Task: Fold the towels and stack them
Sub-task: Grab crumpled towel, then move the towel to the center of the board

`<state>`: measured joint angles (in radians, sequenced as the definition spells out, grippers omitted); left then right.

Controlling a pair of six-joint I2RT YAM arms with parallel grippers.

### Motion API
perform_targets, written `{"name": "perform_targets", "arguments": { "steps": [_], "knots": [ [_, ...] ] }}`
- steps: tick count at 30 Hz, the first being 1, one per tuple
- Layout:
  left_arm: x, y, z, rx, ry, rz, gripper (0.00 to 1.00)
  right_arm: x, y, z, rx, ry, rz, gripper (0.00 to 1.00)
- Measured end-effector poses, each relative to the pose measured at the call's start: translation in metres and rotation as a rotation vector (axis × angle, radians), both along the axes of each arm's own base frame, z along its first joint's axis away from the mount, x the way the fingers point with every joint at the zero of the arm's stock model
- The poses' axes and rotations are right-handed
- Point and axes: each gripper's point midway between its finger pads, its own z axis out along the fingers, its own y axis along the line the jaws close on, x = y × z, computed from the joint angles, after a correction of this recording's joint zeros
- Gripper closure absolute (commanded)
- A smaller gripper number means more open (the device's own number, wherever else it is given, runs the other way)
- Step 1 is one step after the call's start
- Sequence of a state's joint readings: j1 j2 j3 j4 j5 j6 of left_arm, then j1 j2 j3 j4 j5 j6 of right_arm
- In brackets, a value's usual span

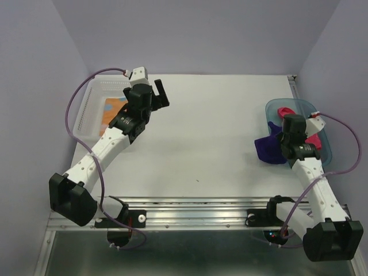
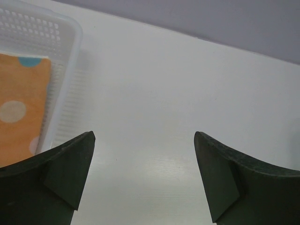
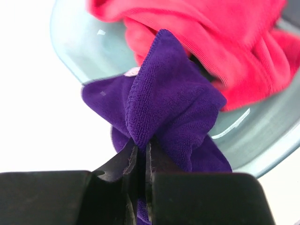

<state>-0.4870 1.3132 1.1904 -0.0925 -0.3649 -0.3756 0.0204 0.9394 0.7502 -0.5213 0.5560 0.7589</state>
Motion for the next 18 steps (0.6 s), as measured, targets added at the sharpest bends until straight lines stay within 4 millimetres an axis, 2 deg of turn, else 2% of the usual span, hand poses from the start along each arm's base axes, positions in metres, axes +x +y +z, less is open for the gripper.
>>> {"name": "perform_targets", "arguments": {
  "steps": [3, 7, 11, 12, 14, 15, 16, 18],
  "knots": [
    [-0.001, -0.001, 0.002, -0.006, -0.004, -0.010, 0.01, 0.013, 0.001, 0.044, -0.018, -0.077, 0.031, 0.99],
    [-0.007, 0.001, 0.007, -0.016, -0.022, -0.012, 0.01, 0.028, 0.006, 0.118, -0.044, -0.221, 0.092, 0.99],
    [-0.016, 0.008, 0.010, -0.026, -0.038, 0.000, 0.01, 0.052, 0.034, 0.195, -0.038, -0.359, 0.284, 0.99],
    [-0.020, 0.011, 0.012, -0.032, -0.047, 0.005, 0.01, 0.064, 0.048, 0.217, -0.028, -0.405, 0.367, 0.99],
    [-0.026, 0.015, 0.013, -0.043, -0.056, 0.011, 0.01, 0.077, 0.070, 0.239, -0.016, -0.453, 0.495, 0.99],
    [-0.030, 0.017, 0.013, -0.053, -0.063, 0.015, 0.01, 0.086, 0.087, 0.247, -0.006, -0.463, 0.579, 0.99],
    [-0.034, 0.019, 0.012, -0.059, -0.064, 0.017, 0.01, 0.095, 0.105, 0.254, -0.002, -0.471, 0.661, 0.91],
    [-0.042, 0.022, 0.012, -0.072, -0.071, 0.020, 0.01, 0.108, 0.155, 0.260, 0.004, -0.475, 0.843, 0.84]
  ]
}}
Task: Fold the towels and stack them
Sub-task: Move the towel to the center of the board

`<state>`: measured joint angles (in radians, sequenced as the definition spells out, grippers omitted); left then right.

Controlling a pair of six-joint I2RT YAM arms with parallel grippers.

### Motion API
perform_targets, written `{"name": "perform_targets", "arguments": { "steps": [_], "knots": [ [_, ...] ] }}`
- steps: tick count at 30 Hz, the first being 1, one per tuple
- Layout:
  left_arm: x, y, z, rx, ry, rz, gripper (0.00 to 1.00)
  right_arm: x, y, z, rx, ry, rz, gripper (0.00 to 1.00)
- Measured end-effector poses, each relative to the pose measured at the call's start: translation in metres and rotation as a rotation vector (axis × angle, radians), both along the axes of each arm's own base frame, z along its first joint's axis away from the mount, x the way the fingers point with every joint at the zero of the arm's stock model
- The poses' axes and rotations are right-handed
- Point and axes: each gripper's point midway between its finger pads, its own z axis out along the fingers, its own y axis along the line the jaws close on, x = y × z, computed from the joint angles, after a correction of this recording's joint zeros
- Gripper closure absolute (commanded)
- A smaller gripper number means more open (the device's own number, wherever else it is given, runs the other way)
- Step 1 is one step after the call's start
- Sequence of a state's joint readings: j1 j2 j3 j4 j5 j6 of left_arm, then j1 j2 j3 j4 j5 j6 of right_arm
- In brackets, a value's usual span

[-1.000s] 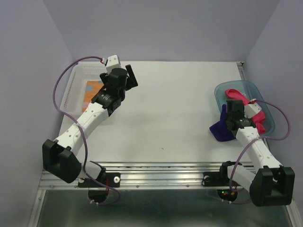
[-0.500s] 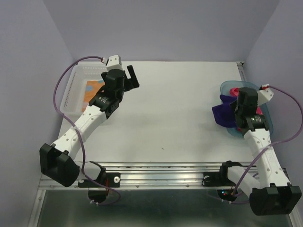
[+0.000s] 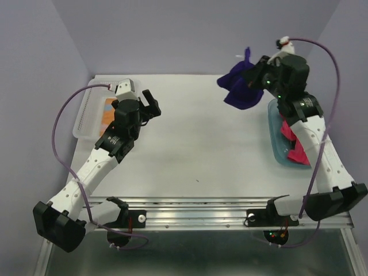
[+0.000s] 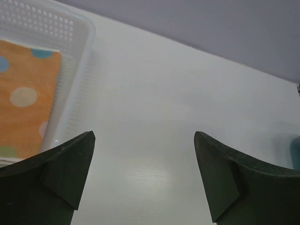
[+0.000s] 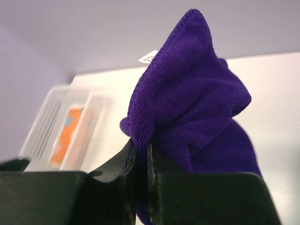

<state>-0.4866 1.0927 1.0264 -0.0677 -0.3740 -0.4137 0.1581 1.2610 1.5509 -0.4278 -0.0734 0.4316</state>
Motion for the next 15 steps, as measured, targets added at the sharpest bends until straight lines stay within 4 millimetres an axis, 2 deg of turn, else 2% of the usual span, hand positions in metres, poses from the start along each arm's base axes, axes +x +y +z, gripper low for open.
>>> {"name": "perform_targets", "arguments": {
  "steps": [1, 2, 4, 6, 8, 9, 10, 11, 13, 14, 15],
  "knots": [
    [-0.004, 0.002, -0.001, -0.009, -0.003, 0.003, 0.01, 0.003, 0.026, -0.003, -0.016, 0.005, 0.079, 0.78],
    [-0.008, 0.004, -0.001, -0.018, -0.004, 0.008, 0.01, 0.004, 0.062, -0.010, -0.040, 0.013, 0.194, 0.74],
    [-0.013, 0.008, -0.006, -0.035, 0.000, 0.022, 0.01, 0.000, 0.116, -0.031, -0.068, 0.044, 0.380, 0.65],
    [-0.019, 0.013, -0.012, -0.051, 0.007, 0.045, 0.01, -0.001, 0.139, -0.057, -0.081, 0.087, 0.442, 0.63],
    [-0.023, 0.017, -0.022, -0.057, 0.021, 0.064, 0.01, 0.003, 0.135, -0.092, -0.095, 0.142, 0.401, 0.62],
    [-0.024, 0.018, -0.026, -0.058, 0.029, 0.068, 0.01, 0.006, 0.125, -0.114, -0.104, 0.181, 0.351, 0.47],
    [-0.025, 0.019, -0.032, -0.057, 0.043, 0.073, 0.01, 0.008, 0.116, -0.136, -0.115, 0.226, 0.306, 0.38],
    [-0.026, 0.019, -0.040, -0.055, 0.060, 0.076, 0.01, 0.011, 0.105, -0.154, -0.127, 0.265, 0.240, 0.31],
    [-0.027, 0.018, -0.052, -0.051, 0.090, 0.074, 0.01, 0.008, 0.069, -0.213, -0.193, 0.403, 0.055, 0.18],
    [-0.027, 0.016, -0.061, -0.048, 0.111, 0.067, 0.01, 0.006, 0.060, -0.226, -0.206, 0.437, 0.007, 0.13],
    [-0.027, 0.013, -0.071, -0.045, 0.136, 0.058, 0.01, 0.002, 0.045, -0.246, -0.233, 0.488, -0.069, 0.01]
  ]
}}
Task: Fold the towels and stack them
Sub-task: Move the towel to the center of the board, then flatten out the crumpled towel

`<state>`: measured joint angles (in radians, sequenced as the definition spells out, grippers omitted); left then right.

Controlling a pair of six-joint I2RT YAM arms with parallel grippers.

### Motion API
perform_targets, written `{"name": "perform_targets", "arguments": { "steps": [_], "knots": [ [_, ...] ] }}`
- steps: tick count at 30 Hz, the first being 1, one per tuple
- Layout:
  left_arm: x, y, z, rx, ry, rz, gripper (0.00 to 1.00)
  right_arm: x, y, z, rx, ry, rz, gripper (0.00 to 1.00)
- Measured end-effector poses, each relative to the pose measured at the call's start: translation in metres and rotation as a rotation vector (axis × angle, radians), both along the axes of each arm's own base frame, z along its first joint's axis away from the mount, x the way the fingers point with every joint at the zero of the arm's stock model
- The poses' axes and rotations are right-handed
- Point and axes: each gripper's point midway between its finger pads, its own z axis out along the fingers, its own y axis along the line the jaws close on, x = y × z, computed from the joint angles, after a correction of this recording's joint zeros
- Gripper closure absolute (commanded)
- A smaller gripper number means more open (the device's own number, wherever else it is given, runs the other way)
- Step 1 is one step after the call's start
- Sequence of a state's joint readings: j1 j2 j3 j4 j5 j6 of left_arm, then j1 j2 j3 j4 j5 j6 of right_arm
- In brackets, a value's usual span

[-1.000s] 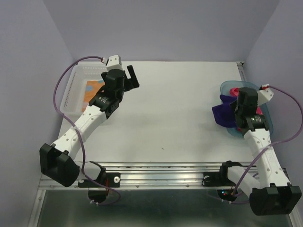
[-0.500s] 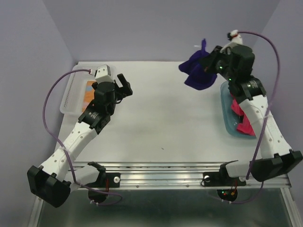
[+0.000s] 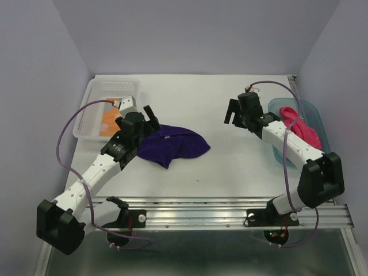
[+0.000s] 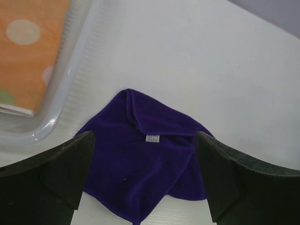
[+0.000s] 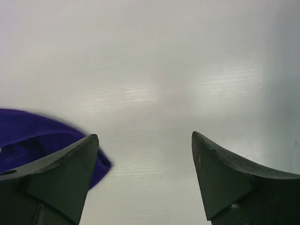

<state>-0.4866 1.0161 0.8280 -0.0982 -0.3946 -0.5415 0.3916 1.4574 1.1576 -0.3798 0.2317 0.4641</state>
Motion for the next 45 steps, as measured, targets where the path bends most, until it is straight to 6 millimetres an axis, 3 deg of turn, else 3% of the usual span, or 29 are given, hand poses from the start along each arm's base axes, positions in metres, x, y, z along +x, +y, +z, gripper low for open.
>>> {"name": "perform_targets", "arguments": {
  "steps": [3, 6, 9, 14, 19, 23, 27, 29, 30, 32, 34, 35, 36, 45],
  "knots": [
    [-0.002, -0.006, -0.029, 0.004, 0.071, -0.021, 0.01, -0.015, -0.020, -0.033, -0.060, 0.073, -0.067, 0.00],
    [-0.008, -0.007, -0.053, -0.006, 0.144, -0.012, 0.01, -0.033, -0.018, -0.050, -0.043, 0.103, -0.035, 0.00],
    [-0.014, -0.008, -0.070, -0.023, 0.201, -0.003, 0.01, -0.051, -0.002, -0.053, 0.007, 0.098, 0.047, 0.00],
    [-0.039, -0.016, -0.111, -0.060, 0.314, -0.038, 0.01, -0.058, 0.044, -0.057, 0.042, 0.084, 0.167, 0.01],
    [-0.080, -0.031, -0.154, -0.085, 0.438, -0.109, 0.01, -0.068, 0.068, -0.102, -0.008, 0.192, 0.221, 0.02],
    [-0.096, -0.039, -0.166, -0.133, 0.454, -0.150, 0.01, -0.073, 0.087, -0.123, -0.051, 0.235, 0.262, 0.03],
    [-0.094, -0.044, -0.173, -0.155, 0.463, -0.147, 0.04, -0.074, 0.096, -0.123, -0.052, 0.233, 0.277, 0.03],
    [-0.092, -0.044, -0.177, -0.156, 0.466, -0.135, 0.10, -0.074, 0.096, -0.122, -0.051, 0.231, 0.272, 0.03],
    [-0.091, -0.044, -0.181, -0.150, 0.476, -0.124, 0.20, -0.073, 0.096, -0.122, -0.052, 0.229, 0.273, 0.03],
    [-0.089, -0.042, -0.187, -0.139, 0.486, -0.107, 0.28, -0.072, 0.096, -0.122, -0.058, 0.224, 0.281, 0.03],
    [-0.086, -0.040, -0.193, -0.125, 0.490, -0.088, 0.46, -0.069, 0.098, -0.119, -0.071, 0.206, 0.307, 0.03],
    [-0.082, -0.040, -0.191, -0.124, 0.481, -0.081, 0.82, -0.067, 0.099, -0.117, -0.076, 0.195, 0.321, 0.03],
    [-0.079, -0.041, -0.191, -0.122, 0.477, -0.076, 1.00, -0.064, 0.101, -0.114, -0.080, 0.180, 0.340, 0.03],
    [-0.071, -0.042, -0.184, -0.124, 0.449, -0.063, 1.00, -0.028, 0.127, -0.080, -0.154, 0.015, 0.508, 0.05]
  ]
}}
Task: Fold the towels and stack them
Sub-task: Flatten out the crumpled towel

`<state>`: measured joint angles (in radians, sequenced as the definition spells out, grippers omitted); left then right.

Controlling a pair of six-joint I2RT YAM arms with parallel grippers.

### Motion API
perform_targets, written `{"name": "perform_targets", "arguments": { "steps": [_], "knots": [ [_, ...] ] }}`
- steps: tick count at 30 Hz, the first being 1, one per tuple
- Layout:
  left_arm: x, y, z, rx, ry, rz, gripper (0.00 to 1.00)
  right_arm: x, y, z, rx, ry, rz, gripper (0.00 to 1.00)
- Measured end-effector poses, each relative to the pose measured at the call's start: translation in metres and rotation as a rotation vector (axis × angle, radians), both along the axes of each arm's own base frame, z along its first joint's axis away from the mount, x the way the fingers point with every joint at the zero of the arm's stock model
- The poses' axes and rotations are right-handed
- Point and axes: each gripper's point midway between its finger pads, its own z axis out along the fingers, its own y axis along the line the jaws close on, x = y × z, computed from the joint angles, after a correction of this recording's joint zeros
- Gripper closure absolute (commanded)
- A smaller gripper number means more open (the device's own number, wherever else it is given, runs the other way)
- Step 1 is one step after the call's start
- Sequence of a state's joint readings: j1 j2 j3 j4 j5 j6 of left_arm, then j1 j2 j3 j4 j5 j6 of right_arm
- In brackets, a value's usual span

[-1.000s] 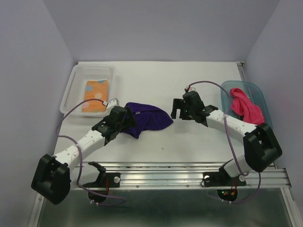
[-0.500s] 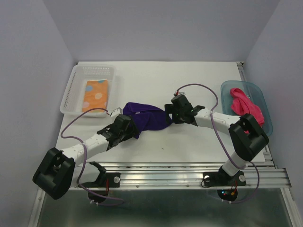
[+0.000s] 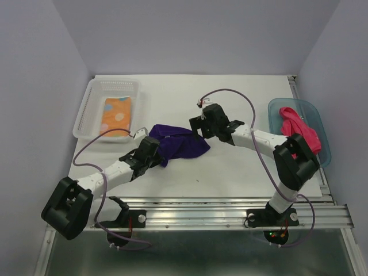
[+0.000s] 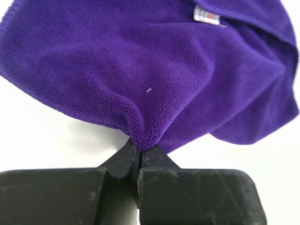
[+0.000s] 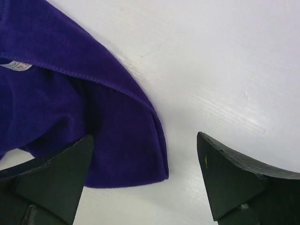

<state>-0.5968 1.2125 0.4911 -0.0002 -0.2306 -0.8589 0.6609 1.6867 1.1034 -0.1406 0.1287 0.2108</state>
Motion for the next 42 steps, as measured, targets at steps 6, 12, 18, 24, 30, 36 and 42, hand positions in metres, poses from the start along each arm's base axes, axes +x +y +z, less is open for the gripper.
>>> {"name": "perform_targets", "arguments": {
  "steps": [6, 12, 18, 24, 30, 36, 42],
  "knots": [
    [-0.001, 0.002, 0.019, -0.043, -0.063, 0.005, 1.00, 0.014, 0.015, -0.014, -0.084, -0.033, 0.152, 0.06],
    [-0.003, 0.003, 0.022, -0.044, -0.067, 0.006, 1.00, 0.008, 0.019, -0.035, -0.141, -0.016, 0.281, 0.07],
    [-0.005, 0.004, 0.020, -0.037, -0.057, 0.006, 1.00, 0.025, 0.031, -0.050, -0.170, -0.034, 0.325, 0.09],
    [-0.007, 0.006, 0.017, -0.026, -0.044, 0.007, 1.00, 0.046, 0.047, -0.055, -0.162, -0.078, 0.334, 0.25],
    [-0.008, 0.009, 0.018, -0.018, -0.046, 0.013, 1.00, 0.051, 0.058, -0.046, -0.116, -0.121, 0.358, 0.99],
    [-0.007, 0.021, 0.034, 0.027, -0.078, 0.035, 1.00, 0.046, 0.065, -0.028, -0.040, -0.120, 0.345, 0.99],
    [0.011, 0.015, 0.130, -0.060, -0.315, 0.016, 1.00, 0.031, 0.042, 0.066, 0.092, -0.244, 0.196, 0.99]
  ]
}}
